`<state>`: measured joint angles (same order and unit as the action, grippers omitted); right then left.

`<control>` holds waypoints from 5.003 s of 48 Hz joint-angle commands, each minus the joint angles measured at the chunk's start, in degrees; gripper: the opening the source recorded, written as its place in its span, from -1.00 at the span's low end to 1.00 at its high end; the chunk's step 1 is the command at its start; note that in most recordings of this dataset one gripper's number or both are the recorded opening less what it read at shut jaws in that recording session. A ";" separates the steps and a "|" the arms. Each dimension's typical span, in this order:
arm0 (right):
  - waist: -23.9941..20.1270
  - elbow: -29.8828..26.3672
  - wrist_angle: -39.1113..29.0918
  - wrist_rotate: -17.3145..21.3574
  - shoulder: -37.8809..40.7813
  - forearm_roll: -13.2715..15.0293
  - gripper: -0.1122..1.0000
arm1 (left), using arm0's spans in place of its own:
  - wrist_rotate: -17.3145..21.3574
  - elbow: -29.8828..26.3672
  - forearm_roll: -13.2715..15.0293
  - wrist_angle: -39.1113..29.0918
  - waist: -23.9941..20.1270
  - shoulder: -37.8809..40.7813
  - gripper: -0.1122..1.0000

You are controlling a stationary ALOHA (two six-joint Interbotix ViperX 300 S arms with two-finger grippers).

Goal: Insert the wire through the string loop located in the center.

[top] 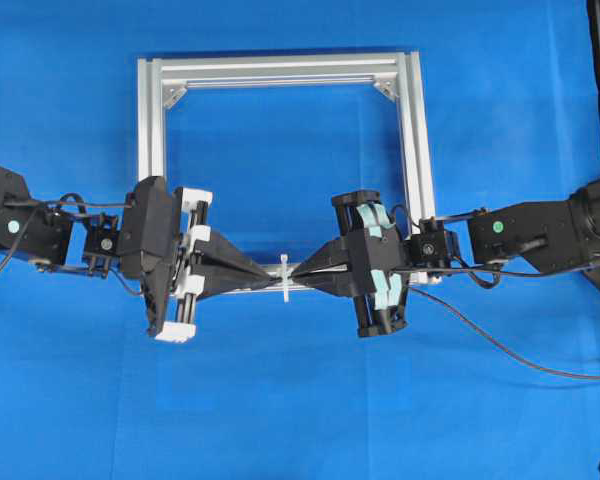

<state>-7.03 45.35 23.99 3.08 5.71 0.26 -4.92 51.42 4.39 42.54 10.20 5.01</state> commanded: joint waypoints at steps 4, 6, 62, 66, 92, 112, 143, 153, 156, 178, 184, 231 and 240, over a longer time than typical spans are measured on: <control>0.00 -0.70 0.70 -0.09 -0.62 0.09 -0.85 | 0.00 -0.79 0.18 0.26 0.26 -1.41 -0.80; 0.00 -0.62 0.70 -0.09 -0.62 0.09 -0.85 | 0.00 -0.88 0.18 0.26 0.26 -1.32 -0.80; 0.00 -0.62 0.70 -0.09 -0.62 0.18 -0.85 | 0.09 -2.29 0.18 -2.72 2.02 -0.70 0.86; 0.00 -0.62 0.70 -0.09 -0.62 0.09 -0.85 | 0.00 -2.29 0.18 -3.16 2.02 -0.62 0.86; -0.09 -0.53 0.70 -0.09 -0.62 0.09 -0.85 | 0.09 -6.50 0.18 -12.13 2.02 3.52 0.86; 0.00 -0.44 0.70 -0.18 -0.62 0.18 -0.85 | 0.00 -6.33 0.18 -12.22 2.02 3.34 0.86; 0.00 -0.53 0.70 -0.18 -0.62 0.09 -0.85 | 0.00 -6.33 0.18 -12.22 2.02 3.34 0.86; 0.00 -0.53 0.70 -0.18 -0.62 0.09 -0.85 | 0.00 -6.33 0.18 -12.30 2.02 3.34 0.86; 0.00 -0.53 0.70 -0.09 -0.62 0.09 -0.85 | 0.00 -6.42 0.18 -12.22 2.02 3.34 0.85; 0.00 -0.53 0.70 -0.09 -0.62 0.09 -0.85 | -0.09 -6.42 0.18 -12.30 1.93 3.16 0.72; 0.00 -0.53 0.62 -0.09 -0.62 0.09 -0.85 | -0.18 -6.68 0.35 -12.13 1.32 3.16 0.18; 0.00 -0.53 0.70 0.09 -0.62 -0.09 0.09 | -0.88 -6.33 0.35 -12.39 0.88 3.08 -0.64; 0.00 -0.53 0.62 0.09 -0.62 -0.09 0.88 | -0.79 -6.24 0.35 -12.39 0.88 2.99 -0.64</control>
<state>-7.03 45.35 24.08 3.08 5.63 0.26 -5.80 45.70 4.92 29.79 10.90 9.32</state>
